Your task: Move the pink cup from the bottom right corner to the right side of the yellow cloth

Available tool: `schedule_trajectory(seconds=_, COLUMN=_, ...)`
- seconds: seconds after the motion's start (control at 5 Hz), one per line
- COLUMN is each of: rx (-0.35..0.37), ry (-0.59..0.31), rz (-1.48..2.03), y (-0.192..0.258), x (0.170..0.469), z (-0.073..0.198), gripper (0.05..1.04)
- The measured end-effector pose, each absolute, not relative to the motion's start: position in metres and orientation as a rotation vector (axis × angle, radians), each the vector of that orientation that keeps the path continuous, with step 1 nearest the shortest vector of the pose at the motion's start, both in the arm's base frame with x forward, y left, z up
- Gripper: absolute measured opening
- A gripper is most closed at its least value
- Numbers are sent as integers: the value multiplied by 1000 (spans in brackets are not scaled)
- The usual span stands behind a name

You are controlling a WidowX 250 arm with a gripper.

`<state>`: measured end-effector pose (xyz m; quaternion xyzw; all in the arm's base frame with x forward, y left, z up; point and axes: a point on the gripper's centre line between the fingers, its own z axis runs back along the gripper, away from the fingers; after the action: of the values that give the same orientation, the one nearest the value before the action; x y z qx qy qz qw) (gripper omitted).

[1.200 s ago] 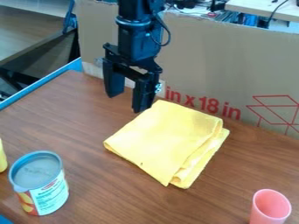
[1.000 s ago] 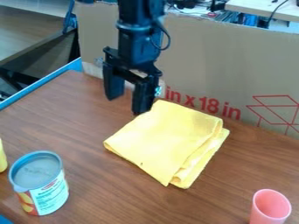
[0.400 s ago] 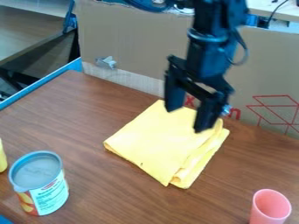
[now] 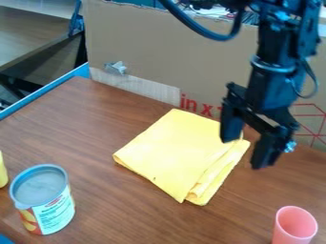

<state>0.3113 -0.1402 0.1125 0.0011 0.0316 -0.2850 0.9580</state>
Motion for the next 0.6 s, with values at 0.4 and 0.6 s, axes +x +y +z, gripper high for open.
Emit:
schedule_trajectory(seconds=0.4, rx=-13, ry=110, rz=-669, y=-165, x=295, z=102, gripper=1002)
schedule_trajectory(seconds=0.6, rx=-10, ry=103, rz=-686, y=-169, x=291, z=97, gripper=1002)
